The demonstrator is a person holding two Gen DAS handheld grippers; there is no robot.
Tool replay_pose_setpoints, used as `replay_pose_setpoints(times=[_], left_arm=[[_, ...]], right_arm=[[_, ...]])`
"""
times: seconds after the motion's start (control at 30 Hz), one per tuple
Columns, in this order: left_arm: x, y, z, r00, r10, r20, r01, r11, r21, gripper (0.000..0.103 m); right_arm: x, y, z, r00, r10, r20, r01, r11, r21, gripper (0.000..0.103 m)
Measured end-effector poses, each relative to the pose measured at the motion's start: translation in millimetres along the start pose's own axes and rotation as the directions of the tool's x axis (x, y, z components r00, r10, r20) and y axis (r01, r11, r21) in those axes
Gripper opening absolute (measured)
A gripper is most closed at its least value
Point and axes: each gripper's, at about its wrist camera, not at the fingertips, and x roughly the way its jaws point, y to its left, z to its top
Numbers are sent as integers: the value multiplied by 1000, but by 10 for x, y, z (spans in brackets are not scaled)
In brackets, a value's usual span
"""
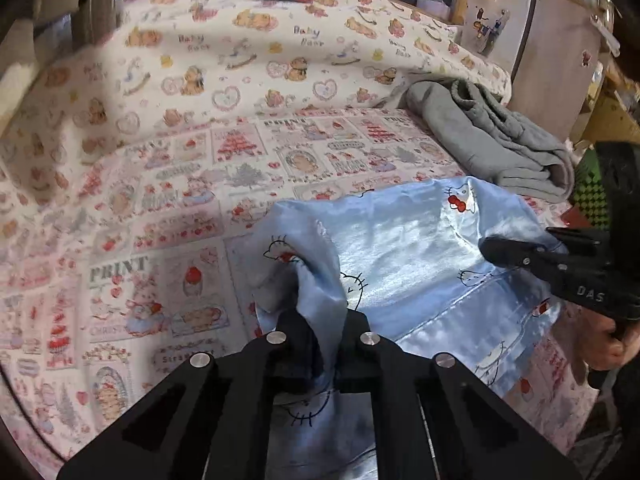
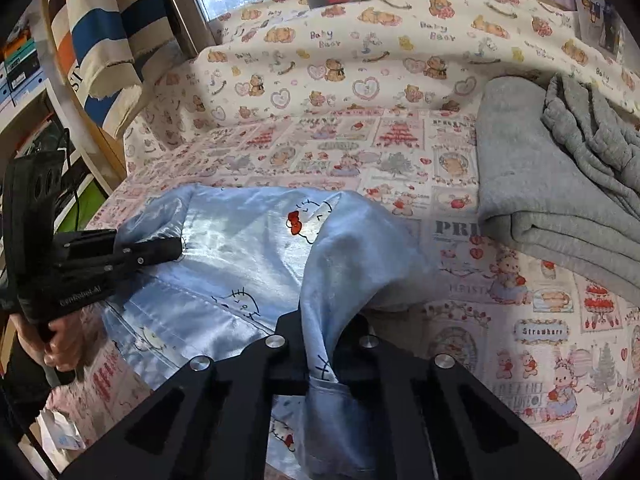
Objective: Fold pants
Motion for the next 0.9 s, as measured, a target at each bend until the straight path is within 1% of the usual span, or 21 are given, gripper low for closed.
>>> replay_pose_setpoints(times=[0.07,0.17,0.33,0.47,0.57,0.63,0.67,0.73,0.77,0.83,0.9], left_arm=[[-74,-26,22,1000,0,31,0,1000,3,5],[-210,-39,89,997,-14,75,14,1000,5,5],[-442,-82,243,989,-31,142,29,999,18,5],[-588,-206,402,982,-35,187,28,999,41,5],[-667,-360,598,972,-57,230,43,997,69,5],[-706,-503,782,960,-78,269,55,994,90,5],[-726,-585,886,951,-95,294,67,992,103,5],[-749,-764,1091,929,-120,349,85,990,114,5],[-739,-885,1204,919,-131,371,90,988,127,5],[-679,-1115,1408,906,-153,394,100,983,153,5],[-579,-1333,1623,895,-172,411,110,979,170,5]], right_arm=[[-77,47,8,998,-12,55,13,1000,-20,6],[-195,110,40,996,-4,91,8,999,-39,6],[-428,209,110,988,-35,151,46,997,-67,6],[-675,241,176,975,-65,212,84,993,-81,6],[-904,197,298,958,-108,266,133,988,-77,6],[-1076,94,410,942,-149,301,173,983,-56,6],[-1154,29,471,934,-165,317,188,981,-43,6],[-1360,-140,602,910,-211,357,231,973,-16,6],[-1463,-217,661,890,-240,387,264,965,-10,6],[-1610,-338,769,837,-322,442,362,932,-7,6],[-1710,-508,894,800,-396,450,436,900,17,6]])
